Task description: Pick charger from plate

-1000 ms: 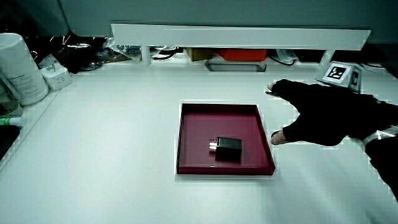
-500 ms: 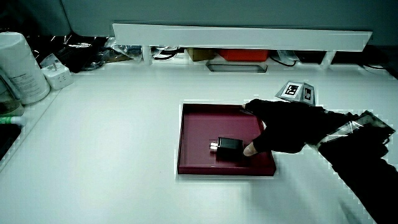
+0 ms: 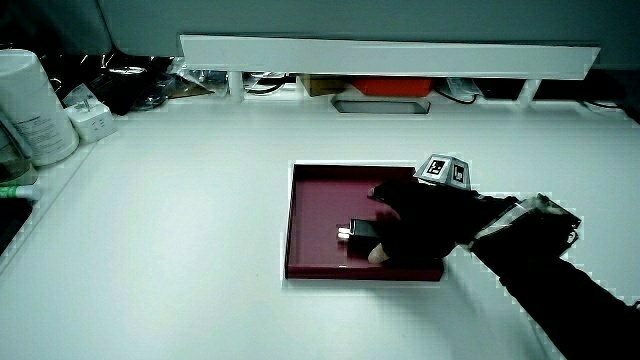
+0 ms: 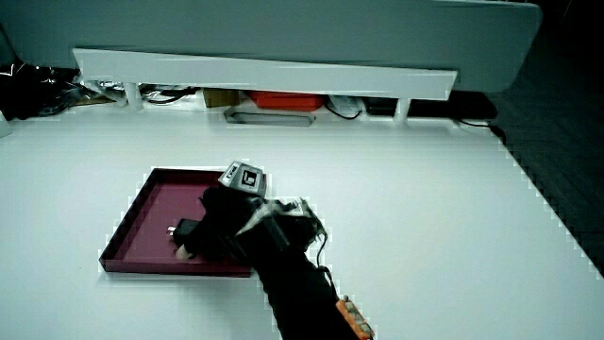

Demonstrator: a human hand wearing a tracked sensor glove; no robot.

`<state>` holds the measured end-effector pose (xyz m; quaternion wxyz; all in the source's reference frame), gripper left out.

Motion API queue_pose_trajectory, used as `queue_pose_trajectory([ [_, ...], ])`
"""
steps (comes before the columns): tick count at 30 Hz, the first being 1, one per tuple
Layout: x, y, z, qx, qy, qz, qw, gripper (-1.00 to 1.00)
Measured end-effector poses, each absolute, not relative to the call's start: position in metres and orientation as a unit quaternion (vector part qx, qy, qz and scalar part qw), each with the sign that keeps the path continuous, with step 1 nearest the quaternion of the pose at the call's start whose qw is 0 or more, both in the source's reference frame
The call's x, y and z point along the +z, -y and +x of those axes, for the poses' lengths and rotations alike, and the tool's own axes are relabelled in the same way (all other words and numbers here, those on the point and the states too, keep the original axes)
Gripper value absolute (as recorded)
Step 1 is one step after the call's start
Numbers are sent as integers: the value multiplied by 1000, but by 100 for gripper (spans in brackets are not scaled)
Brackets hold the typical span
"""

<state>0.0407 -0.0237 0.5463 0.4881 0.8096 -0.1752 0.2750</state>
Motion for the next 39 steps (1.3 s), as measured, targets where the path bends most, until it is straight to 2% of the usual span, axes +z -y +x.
queue_pose_trajectory([
  [4, 546, 24, 41, 287, 179, 813, 474, 0],
  [20, 538, 25, 43, 302, 173, 845, 405, 67],
  [28, 533, 25, 42, 291, 173, 857, 388, 100],
  [39, 537, 23, 43, 292, 186, 859, 377, 100],
])
